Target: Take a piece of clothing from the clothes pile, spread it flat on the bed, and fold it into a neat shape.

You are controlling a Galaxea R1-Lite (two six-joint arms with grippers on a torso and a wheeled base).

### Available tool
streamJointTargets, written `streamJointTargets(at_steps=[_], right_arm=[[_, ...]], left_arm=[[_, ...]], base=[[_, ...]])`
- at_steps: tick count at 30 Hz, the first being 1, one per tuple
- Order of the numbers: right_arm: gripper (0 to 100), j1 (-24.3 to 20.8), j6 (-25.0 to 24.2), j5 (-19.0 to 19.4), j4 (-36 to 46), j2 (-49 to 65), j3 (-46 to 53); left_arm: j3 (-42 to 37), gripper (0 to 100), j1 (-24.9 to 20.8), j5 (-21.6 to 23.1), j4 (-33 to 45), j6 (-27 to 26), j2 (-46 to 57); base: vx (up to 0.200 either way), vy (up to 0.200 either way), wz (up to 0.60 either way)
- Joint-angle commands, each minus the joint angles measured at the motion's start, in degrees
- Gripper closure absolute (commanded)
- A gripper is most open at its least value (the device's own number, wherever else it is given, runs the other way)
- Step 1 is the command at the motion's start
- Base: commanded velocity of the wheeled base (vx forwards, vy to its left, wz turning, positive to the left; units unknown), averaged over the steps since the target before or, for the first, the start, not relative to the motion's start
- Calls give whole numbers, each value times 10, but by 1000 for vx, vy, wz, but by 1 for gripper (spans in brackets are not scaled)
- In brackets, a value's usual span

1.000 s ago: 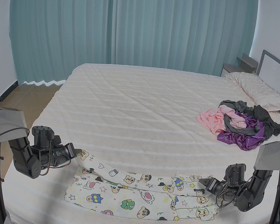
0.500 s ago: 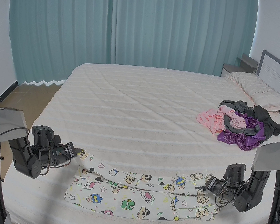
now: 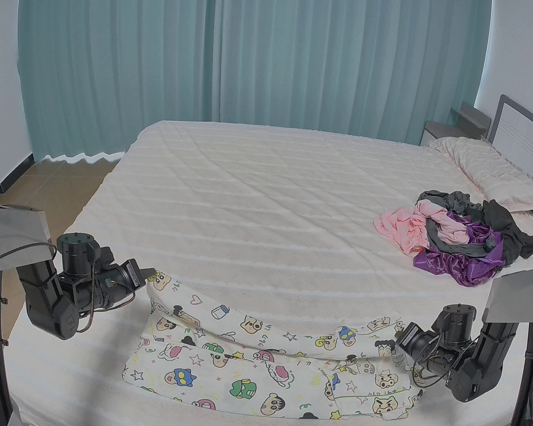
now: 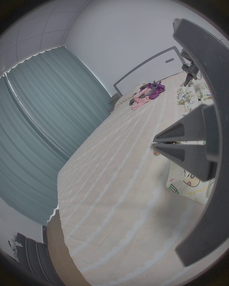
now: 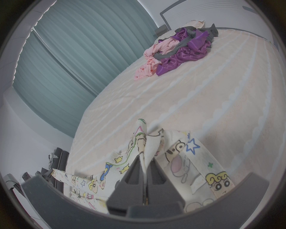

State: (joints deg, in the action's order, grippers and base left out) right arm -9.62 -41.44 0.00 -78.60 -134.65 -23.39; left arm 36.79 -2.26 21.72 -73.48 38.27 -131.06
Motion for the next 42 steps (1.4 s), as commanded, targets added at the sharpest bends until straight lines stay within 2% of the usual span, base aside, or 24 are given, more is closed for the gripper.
streamJointTargets(at_steps=[1, 8, 14, 18, 23, 32, 33, 36, 38, 40, 41, 42], right_arm=[[100, -2, -11, -1, -13, 2, -4], [100, -1, -27, -1, -40, 2, -6], [100, 0, -40, -3, -62, 2, -6], [100, 0, -43, -4, -63, 3, -8], [100, 0, -48, -6, -66, 1, -10], [100, -8, -45, -4, -64, -5, 7], [100, -8, -45, -4, -63, -4, 11], [100, -8, -45, -4, -65, -4, 21], [100, -8, -45, -4, -66, -4, 25], [100, -11, -45, -4, -66, -5, 28], [100, -15, -45, -4, -66, -5, 31], [100, -15, -45, -4, -66, -5, 31]], left_arm=[[-1, 100, 0, -1, -5, 4, -7], [10, 100, 1, -23, -6, 6, -17], [28, 100, 1, -49, -7, 51, -17], [30, 100, 1, -49, -7, 60, -17], [21, 100, 0, -49, -44, 62, -22], [21, 100, -5, -41, -19, 57, -29], [26, 0, -14, -41, 17, 57, -24], [47, 0, -26, -41, 74, 51, -9], [85, 0, -27, -41, 116, 20, -10], [139, 0, -24, -41, 199, -39, -10], [183, 0, -24, -41, 275, -69, -9], [183, 0, -24, -41, 275, -69, -9]], base=[[0, 0, 0], [0, 0, 0], [0, 0, 0], [0, 0, 0], [0, 0, 0], [0, 0, 0], [0, 0, 0], [0, 0, 0], [0, 0, 0], [0, 0, 0], [0, 0, 0], [0, 0, 0]])
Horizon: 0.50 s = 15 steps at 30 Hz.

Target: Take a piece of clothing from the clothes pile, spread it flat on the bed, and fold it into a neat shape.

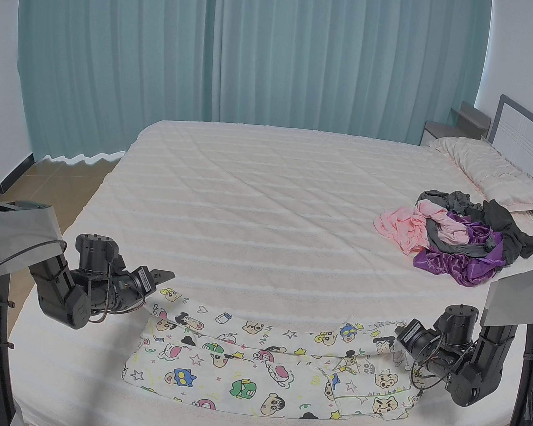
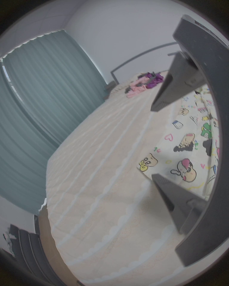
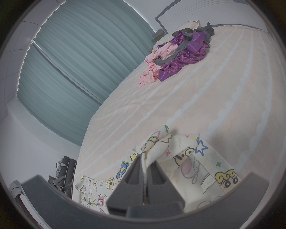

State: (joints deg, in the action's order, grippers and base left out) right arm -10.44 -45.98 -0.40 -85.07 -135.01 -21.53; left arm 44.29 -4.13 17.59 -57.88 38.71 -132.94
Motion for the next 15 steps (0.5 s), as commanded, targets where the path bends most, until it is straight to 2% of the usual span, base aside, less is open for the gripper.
streamJointTargets(at_steps=[1, 4, 6, 7, 9, 15], right_arm=[[100, -9, 0, 1, -1, -2, 15], [100, -16, 0, 0, -2, -2, 23], [100, -17, 0, 0, -2, -2, 24], [100, -21, 0, 0, -5, -3, 25], [100, -23, 0, 0, -11, -5, 27], [100, -28, 2, -2, -34, -18, 35]], left_arm=[[154, 0, -7, -1, 186, -87, 11], [225, 0, -11, 0, 255, -96, 1], [235, 0, -12, 1, 258, -103, -10], [251, 0, -15, -2, 258, -143, -42], [258, 0, -15, -5, 259, -181, -65], [262, 0, -18, -1, 261, -209, -101]], base=[[0, 0, 0], [0, 0, 0], [0, 0, 0], [0, 0, 0], [0, 0, 0], [0, 0, 0]])
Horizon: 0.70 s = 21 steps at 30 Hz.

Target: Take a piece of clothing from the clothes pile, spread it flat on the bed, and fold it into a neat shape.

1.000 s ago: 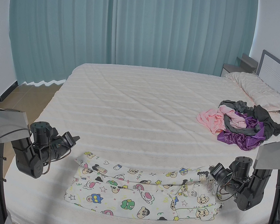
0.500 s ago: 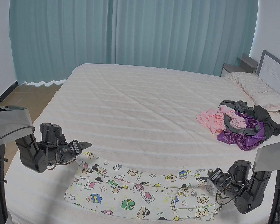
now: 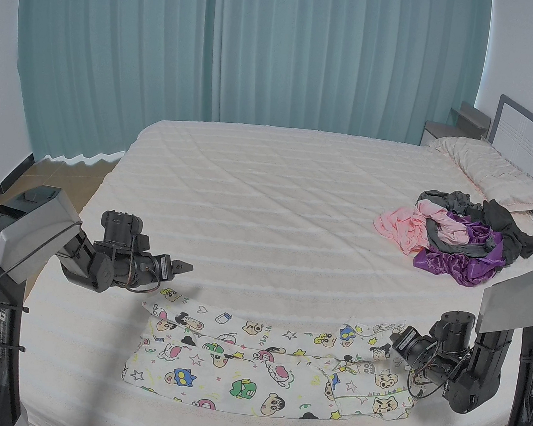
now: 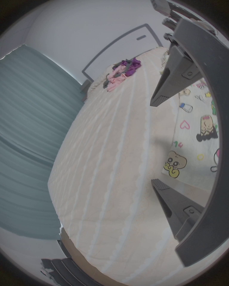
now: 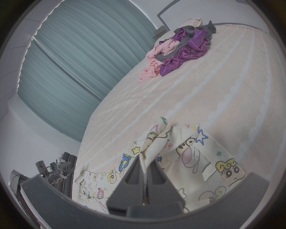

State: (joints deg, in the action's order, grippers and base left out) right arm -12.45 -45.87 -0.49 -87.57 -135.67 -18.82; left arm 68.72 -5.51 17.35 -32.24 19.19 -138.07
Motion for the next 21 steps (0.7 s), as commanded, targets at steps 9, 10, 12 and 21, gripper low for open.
streamJointTargets(at_steps=[9, 10, 12, 21], right_arm=[[100, -9, 1, -1, -10, -12, 11], [100, -9, 1, -1, -10, -12, 11], [100, -9, 1, -1, -10, -12, 11], [100, -9, 1, -1, -10, -12, 11]], left_arm=[[26, 0, -11, 2, 4, -19, -58], [26, 0, -11, 2, 5, -19, -58], [26, 0, -11, 2, 5, -19, -59], [26, 0, -13, 1, 6, -20, -62]], base=[[0, 0, 0], [0, 0, 0], [0, 0, 0], [0, 0, 0]])
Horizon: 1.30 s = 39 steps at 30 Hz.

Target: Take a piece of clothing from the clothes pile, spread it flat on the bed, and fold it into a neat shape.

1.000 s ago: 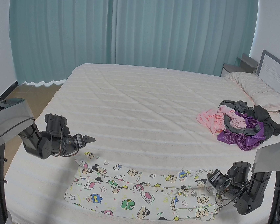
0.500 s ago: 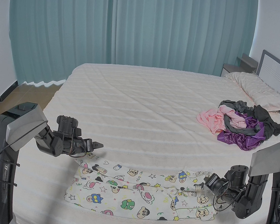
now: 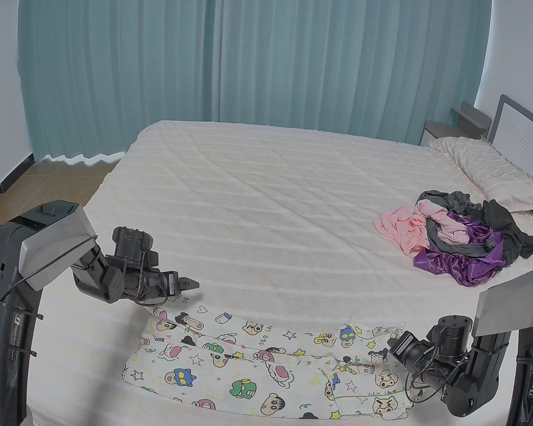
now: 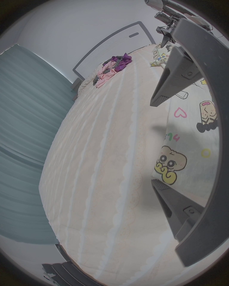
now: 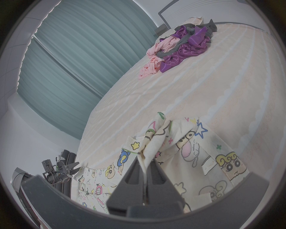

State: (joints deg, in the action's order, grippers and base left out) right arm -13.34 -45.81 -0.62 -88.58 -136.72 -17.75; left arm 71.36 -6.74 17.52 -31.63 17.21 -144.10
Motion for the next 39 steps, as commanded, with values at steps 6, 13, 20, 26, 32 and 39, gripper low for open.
streamJointTargets(at_steps=[6, 13, 20, 26, 32, 39], right_arm=[[100, 0, 0, 0, 0, 0, 0], [100, 1, 0, 0, 0, 0, -1], [100, 1, 0, 0, 0, -1, -1], [100, 1, 0, 0, 0, -1, -1], [100, 2, -2, -1, -2, 0, -6], [100, 4, -3, -2, -12, 2, -8]], left_arm=[[0, 100, 0, 0, 9, 0, -2], [11, 100, 5, -5, 60, -22, 0], [11, 100, 18, -8, 60, -30, 9], [10, 100, 19, -9, 43, -31, 15], [-23, 100, 19, -9, -40, -22, 32], [-86, 100, 20, -9, -131, 17, 67]], base=[[0, 0, 0], [0, 0, 0], [0, 0, 0], [0, 0, 0], [0, 0, 0], [0, 0, 0]])
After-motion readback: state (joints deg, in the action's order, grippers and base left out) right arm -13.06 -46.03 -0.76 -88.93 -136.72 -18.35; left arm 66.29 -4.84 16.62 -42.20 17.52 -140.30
